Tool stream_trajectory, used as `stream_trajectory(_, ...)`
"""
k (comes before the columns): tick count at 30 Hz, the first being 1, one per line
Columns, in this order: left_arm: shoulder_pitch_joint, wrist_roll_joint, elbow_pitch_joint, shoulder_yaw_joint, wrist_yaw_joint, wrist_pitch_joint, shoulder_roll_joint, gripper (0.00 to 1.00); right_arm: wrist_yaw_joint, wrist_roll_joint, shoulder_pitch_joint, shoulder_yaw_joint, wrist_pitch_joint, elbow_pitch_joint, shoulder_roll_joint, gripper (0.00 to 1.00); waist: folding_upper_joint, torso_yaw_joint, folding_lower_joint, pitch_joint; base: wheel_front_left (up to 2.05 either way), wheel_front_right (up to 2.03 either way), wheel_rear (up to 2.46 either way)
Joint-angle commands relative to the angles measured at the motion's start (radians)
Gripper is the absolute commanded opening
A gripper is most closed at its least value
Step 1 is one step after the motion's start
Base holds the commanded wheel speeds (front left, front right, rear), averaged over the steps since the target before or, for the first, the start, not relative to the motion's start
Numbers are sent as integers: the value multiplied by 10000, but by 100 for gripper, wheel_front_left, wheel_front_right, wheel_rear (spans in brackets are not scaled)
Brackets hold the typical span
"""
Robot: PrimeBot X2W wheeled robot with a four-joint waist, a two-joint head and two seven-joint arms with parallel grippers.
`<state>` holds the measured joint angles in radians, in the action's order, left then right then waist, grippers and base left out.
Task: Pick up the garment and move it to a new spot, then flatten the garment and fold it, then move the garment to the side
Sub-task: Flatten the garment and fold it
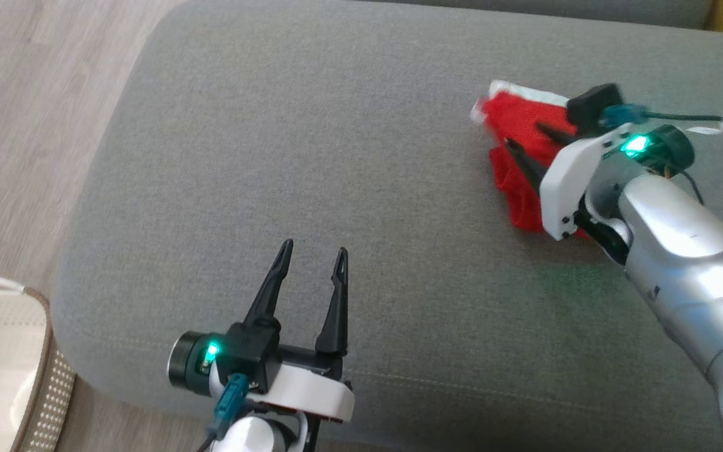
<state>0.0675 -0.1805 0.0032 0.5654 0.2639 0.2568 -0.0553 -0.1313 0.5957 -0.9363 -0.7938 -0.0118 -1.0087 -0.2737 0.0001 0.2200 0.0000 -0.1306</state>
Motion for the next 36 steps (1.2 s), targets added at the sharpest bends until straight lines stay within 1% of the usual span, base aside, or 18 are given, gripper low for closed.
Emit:
stream_trajectory(1, 137, -68, -277, -358, 53, 49, 51, 100, 6, 84, -64, 224, -473, 190, 80, 100, -1, -81, 0, 83, 0, 0, 0)
stream_trajectory(4, 30, -42, -253, -467, 100, 49, 51, 100, 6, 151, 18, 873, -1563, 116, -78, 100, -1, -256, 0, 279, 0, 0, 0)
stream_trajectory(6, -87, -13, -249, -586, 131, 49, 51, 100, 6, 116, 105, 1425, -2098, -10, -250, 100, -1, -418, 0, 427, 0, 0, 0)
stream_trajectory(10, -378, 70, -286, -876, 197, 49, 51, 100, 6, -256, 567, 2688, -2475, 46, -675, 100, -1, -802, 0, 731, 0, 0, 0)
stream_trajectory(12, -534, 113, -326, -1049, 224, 49, 51, 100, 6, -755, 1035, 3596, -2491, 881, -890, 100, -1, -1018, 0, 858, 0, 0, 0)
stream_trajectory(14, -700, 158, -375, -1242, 253, 49, 41, 100, 6, -1458, 1956, 4620, -2494, 1998, -920, 100, -1, -1218, 0, 1003, 0, 0, 0)
stream_trajectory(17, -977, 267, -462, -1525, 310, 49, -5, 100, 6, -2656, 3734, 6053, -2496, 3837, -551, 100, -1, -1473, 0, 1193, 0, 0, 0)
stream_trajectory(20, -1269, 378, -561, -1756, 329, 49, -44, 100, 6, -3664, 5633, 7259, -2497, 5683, 277, 100, -1, -1640, 0, 1382, 0, 0, 0)
stream_trajectory(24, -1644, 575, -659, -2000, 312, 49, -89, 100, 6, -4645, 7684, 8054, -2498, 7822, 1304, 100, -1, -1769, 0, 1529, 0, 0, 0)
stream_trajectory(26, -1847, 660, -708, -2146, 332, 49, -95, 100, 6, -4978, 8449, 8253, -2498, 8634, 1642, 100, -1, -1833, 0, 1600, 0, 0, 0)
stream_trajectory(28, -2046, 775, -799, -2290, 327, 49, -129, 100, 6, -5297, 9046, 8301, -2498, 9245, 1831, 100, -1, -1869, 0, 1680, 0, 0, 0)
stream_trajectory(31, -2353, 888, -990, -2476, 247, 49, -143, 100, 6, -5299, 9722, 8495, -2499, 9838, 2084, 100, -1, -1894, 0, 1805, 0, 0, 0)
stream_trajectory(36, -2794, 1138, -1226, -2742, 148, 49, -149, 100, 6, -5352, 10370, 8294, -2499, 10202, 2204, 100, -1, -1957, 0, 1967, 0, 0, 0)
